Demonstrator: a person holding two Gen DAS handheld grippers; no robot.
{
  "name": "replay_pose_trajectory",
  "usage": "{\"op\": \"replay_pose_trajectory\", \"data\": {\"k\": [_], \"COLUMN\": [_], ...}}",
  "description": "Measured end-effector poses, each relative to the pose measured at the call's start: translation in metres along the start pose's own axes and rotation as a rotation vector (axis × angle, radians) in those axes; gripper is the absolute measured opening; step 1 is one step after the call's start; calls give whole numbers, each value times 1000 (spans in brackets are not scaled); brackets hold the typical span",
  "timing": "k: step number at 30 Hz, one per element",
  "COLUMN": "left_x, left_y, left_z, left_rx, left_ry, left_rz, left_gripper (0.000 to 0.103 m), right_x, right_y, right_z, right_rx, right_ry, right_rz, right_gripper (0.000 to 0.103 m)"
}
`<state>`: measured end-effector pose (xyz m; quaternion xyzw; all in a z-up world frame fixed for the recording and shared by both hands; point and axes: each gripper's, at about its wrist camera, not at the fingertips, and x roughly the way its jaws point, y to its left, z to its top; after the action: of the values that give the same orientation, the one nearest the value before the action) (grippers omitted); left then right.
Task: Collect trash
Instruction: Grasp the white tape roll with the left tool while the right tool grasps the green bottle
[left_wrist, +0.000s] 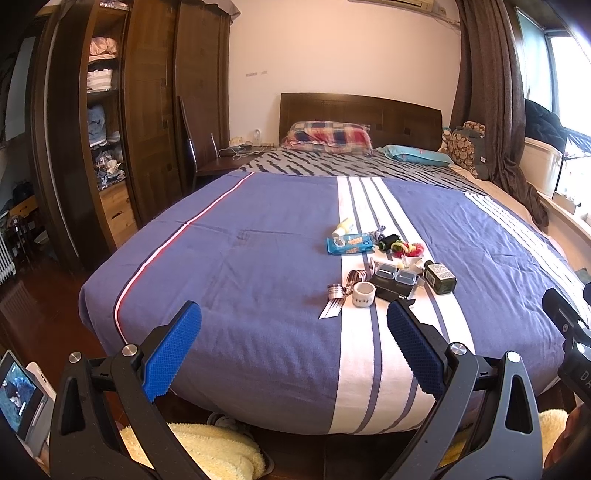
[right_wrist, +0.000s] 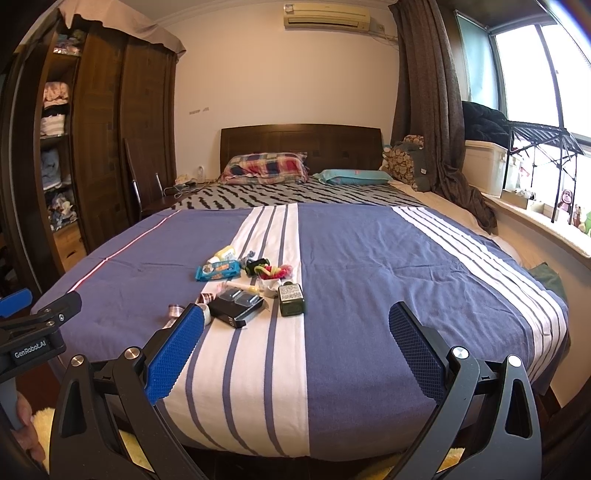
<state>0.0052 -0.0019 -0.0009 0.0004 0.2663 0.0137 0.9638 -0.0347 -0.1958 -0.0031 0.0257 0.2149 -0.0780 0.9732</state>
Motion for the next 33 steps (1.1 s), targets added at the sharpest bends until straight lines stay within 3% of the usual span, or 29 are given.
{"op": "replay_pose_trajectory", "data": {"k": [13,19,24,30,33], "left_x": [73,108,142,169,179], "left_y": [-15,-28,-39,-46,-54], "left_z": [-19,-21,-23,-24,-24], "left_rx": [62,111,102,78,84], "left_ry": [137,155,216,246,272], "left_rz": [3,-2,-57,-118,-159], "left_gripper": [95,95,95,92,85], "right_x": [66,111,150,196,217], "right_y": [-15,-24,-26,-24,-17], "right_z": [-28,-37,-34,-21,-18], "right_rx": [27,57,53,42,12], "right_ry": [123,180,199,239,269], "right_rz": [-3,15,1,63,72], "right_gripper": [100,100,100,100,91]}}
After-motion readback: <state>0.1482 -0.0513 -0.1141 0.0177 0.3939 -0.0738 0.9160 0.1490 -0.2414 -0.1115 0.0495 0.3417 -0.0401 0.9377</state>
